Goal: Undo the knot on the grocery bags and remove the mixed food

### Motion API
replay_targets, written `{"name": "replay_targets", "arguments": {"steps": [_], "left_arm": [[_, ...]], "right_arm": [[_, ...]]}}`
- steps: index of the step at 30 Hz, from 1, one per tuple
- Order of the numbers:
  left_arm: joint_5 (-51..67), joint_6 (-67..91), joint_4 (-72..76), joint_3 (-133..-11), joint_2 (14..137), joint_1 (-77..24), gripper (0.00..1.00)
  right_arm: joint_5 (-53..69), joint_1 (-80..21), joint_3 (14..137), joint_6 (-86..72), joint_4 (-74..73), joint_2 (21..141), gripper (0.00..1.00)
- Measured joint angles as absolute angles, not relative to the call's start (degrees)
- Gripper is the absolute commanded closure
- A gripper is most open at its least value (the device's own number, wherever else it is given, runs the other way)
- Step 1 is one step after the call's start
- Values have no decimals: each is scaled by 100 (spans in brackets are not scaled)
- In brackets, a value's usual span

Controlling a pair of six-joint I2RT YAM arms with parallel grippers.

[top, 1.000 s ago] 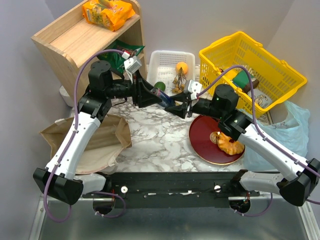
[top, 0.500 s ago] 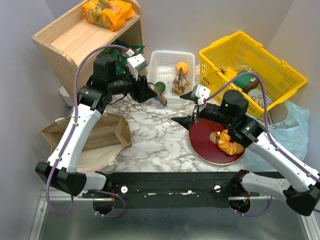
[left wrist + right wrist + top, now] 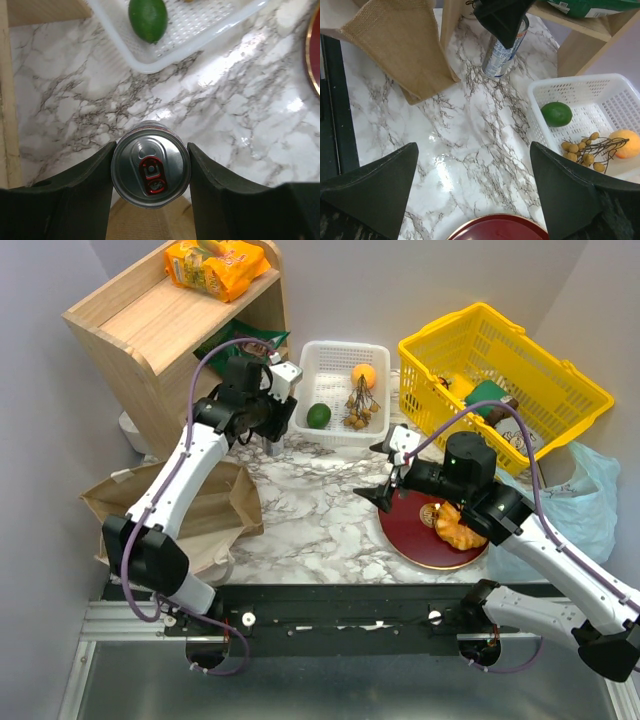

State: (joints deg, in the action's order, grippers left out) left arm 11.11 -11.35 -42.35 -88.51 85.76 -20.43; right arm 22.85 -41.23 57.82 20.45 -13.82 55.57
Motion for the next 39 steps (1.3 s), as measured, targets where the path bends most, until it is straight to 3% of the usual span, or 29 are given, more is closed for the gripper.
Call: {"name": "replay_targets", "arguments": {"steps": [13,25,38,39], "left_arm": [[1,-596,-2891,-8390,9769,-1922,100],[266,333,-1584,-8366,10318,-1463,100],[449,845,-1446,-8503,10840,-1435,100],[436,847,-1466,-8538,10862,-1435,96]], "right_arm": [[2231,-4027,5540,2257,-1540,5360,1],[2231,-3850,5393,2300,-1664,5356,1],[2235,-3710,5391,2366,-1669,5527,1],[2235,-3706,5391,2366,-1669,5529,1]]}}
